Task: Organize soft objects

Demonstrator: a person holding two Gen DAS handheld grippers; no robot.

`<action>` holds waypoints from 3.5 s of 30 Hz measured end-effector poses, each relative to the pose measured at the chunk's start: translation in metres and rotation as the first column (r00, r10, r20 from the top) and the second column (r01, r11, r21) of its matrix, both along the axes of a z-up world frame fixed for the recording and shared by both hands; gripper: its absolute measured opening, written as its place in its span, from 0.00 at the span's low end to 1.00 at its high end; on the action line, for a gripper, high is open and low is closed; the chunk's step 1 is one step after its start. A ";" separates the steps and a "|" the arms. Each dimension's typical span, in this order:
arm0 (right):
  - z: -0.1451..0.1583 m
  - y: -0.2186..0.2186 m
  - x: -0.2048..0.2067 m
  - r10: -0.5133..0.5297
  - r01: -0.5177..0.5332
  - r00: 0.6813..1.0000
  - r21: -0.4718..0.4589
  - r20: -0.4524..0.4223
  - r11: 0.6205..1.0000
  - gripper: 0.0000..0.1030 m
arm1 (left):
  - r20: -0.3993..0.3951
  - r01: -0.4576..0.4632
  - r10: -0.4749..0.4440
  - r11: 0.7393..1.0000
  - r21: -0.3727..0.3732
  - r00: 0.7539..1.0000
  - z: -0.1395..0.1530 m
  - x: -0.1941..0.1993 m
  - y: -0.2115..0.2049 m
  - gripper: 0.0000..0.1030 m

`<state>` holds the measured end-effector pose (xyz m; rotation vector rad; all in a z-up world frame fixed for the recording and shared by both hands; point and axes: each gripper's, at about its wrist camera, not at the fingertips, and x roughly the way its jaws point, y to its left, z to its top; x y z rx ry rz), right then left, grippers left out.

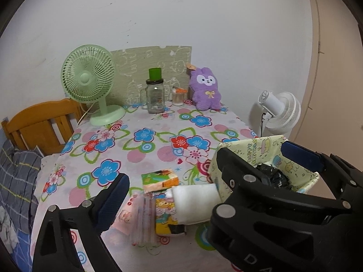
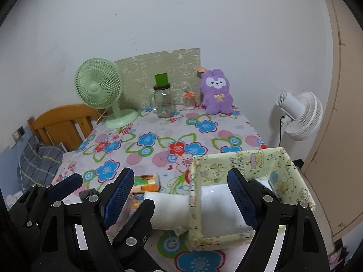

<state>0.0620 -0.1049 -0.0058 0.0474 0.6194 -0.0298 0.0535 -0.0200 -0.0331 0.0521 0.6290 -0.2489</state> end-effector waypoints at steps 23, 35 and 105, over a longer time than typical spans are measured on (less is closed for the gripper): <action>-0.048 0.045 0.015 0.074 -0.071 0.995 0.047 -0.073 0.996 0.84 | -0.080 -0.062 0.063 0.998 0.021 0.995 -0.041 0.006 0.047 0.75; -0.070 0.057 0.025 0.077 -0.073 0.991 0.034 -0.114 0.997 0.84 | -0.145 -0.096 0.096 0.995 0.008 0.985 -0.066 0.017 0.065 0.67; -0.096 0.046 0.051 0.047 -0.034 0.972 0.058 -0.228 0.998 0.15 | -0.191 -0.048 0.051 0.999 0.019 0.980 -0.077 0.034 0.045 0.13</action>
